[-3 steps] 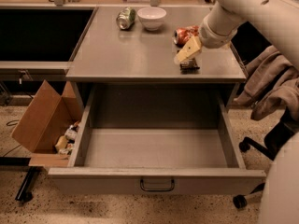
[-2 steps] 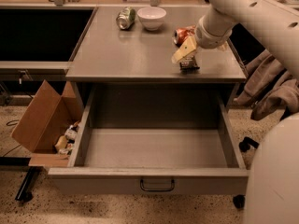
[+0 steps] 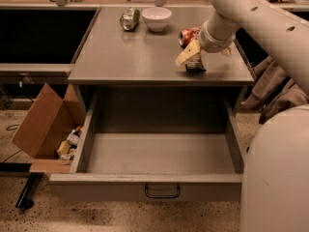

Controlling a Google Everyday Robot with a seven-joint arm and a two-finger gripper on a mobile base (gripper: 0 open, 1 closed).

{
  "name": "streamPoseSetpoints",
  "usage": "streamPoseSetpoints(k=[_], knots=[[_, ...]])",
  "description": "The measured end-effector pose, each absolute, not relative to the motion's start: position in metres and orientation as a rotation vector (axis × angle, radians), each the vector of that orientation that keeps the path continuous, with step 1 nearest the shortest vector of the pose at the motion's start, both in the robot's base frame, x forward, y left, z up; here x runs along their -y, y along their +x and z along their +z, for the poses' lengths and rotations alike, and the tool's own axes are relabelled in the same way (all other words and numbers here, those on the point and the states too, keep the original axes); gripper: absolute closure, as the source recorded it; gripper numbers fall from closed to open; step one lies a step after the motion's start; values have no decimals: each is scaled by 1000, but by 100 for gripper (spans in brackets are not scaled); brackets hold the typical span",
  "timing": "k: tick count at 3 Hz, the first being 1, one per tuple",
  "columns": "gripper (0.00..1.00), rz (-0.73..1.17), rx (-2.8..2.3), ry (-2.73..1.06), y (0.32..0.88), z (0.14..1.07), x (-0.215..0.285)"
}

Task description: Place rxbar chocolate into top drawer

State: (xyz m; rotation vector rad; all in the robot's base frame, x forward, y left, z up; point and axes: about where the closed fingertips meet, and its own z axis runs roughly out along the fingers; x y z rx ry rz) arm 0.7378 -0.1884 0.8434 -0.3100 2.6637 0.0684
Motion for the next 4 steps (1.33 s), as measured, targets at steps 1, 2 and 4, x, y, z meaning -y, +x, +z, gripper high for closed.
streamPoseSetpoints(k=[1,2,4], knots=[[0,93,-2681,-281,746,833,187],[0,72,-2711,-275,753,822,184],[38,57,-2728,-271,756,815,182]])
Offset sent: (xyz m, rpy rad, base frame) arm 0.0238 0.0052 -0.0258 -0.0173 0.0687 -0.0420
